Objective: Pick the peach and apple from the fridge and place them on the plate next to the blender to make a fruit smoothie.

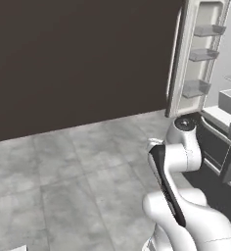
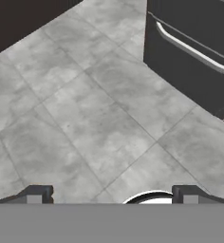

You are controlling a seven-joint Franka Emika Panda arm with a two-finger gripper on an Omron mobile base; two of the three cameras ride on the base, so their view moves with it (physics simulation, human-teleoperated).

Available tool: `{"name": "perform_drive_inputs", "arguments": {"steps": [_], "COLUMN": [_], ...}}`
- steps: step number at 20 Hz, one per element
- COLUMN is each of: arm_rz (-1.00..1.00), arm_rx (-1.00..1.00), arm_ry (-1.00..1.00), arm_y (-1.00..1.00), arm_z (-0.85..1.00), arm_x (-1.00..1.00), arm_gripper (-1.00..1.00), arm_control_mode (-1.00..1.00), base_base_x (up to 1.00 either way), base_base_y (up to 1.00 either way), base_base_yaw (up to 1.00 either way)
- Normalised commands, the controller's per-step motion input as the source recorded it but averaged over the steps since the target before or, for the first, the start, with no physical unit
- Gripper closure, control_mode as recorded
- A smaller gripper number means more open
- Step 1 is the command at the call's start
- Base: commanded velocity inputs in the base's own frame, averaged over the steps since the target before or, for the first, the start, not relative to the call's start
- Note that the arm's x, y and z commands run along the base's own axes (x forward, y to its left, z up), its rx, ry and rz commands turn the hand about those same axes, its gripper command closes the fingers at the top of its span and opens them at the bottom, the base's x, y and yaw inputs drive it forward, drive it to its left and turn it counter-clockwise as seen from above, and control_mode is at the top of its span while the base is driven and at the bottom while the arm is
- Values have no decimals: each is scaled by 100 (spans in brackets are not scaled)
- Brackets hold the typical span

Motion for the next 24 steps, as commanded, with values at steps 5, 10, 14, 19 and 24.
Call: {"name": "perform_drive_inputs", "arguments": {"steps": [5, 10, 14, 19, 24], "arm_rz": [0, 0, 0, 0, 0], "arm_rx": [0, 0, 0, 0, 0], "arm_ry": [0, 0, 0, 0, 0], "arm_y": [0, 0, 0, 0, 0], "arm_z": [0, 0, 0, 0, 0], "arm_x": [0, 0, 0, 0, 0], "arm_gripper": [-100, -100, -100, -100, -100], "arm_control_mode": [100, 100, 100, 100, 100], "base_base_x": [70, 50, 56, 49, 56], "base_base_y": [7, 6, 22, 0, 6], "base_base_yaw": [-38, -55, -53, -52, -54]}}
